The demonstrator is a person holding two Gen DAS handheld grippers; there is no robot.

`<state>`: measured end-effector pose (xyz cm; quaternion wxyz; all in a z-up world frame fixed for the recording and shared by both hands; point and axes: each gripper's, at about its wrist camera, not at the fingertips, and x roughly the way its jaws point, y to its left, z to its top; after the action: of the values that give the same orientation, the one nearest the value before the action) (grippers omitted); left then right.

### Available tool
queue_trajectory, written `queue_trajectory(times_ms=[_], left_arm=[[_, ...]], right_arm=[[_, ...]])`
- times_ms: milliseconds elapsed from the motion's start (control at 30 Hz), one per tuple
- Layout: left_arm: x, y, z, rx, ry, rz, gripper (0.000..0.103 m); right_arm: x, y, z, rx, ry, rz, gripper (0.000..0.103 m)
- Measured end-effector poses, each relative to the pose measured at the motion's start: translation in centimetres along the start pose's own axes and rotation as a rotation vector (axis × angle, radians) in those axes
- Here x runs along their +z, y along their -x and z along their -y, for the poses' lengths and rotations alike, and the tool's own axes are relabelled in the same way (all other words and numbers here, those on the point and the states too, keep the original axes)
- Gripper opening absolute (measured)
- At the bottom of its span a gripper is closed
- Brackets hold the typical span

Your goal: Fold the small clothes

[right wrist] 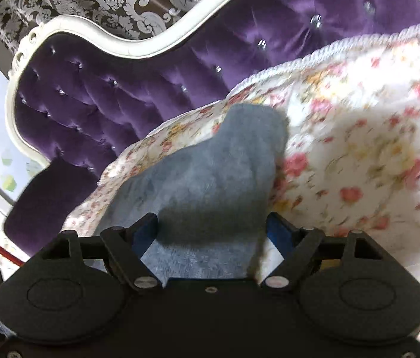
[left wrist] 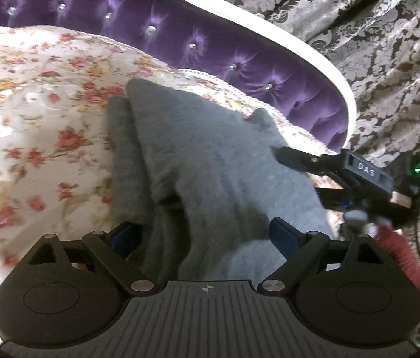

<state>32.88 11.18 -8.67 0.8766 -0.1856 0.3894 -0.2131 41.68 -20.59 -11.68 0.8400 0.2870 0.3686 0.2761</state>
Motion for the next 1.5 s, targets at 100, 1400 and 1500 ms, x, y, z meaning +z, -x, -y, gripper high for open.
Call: queue_trajectory(times_ms=[100, 1400, 1500], left_arm=[[0.2, -0.6, -0.2, -0.057, 0.029, 0.001, 0.091], [-19.1, 14.7, 7.9, -0.049, 0.014, -0.104, 0.036], [-19.9, 16.5, 8.8, 0.041, -0.052, -0.040, 0.039]], right_arm=[[0.3, -1.0, 0.2, 0.049, -0.040, 0.006, 0.088], [-18.9, 19.6, -8.9, -0.214, 0.038, -0.004, 0.066], [-19.9, 20.7, -8.6, -0.240, 0.049, 0.048, 0.076]])
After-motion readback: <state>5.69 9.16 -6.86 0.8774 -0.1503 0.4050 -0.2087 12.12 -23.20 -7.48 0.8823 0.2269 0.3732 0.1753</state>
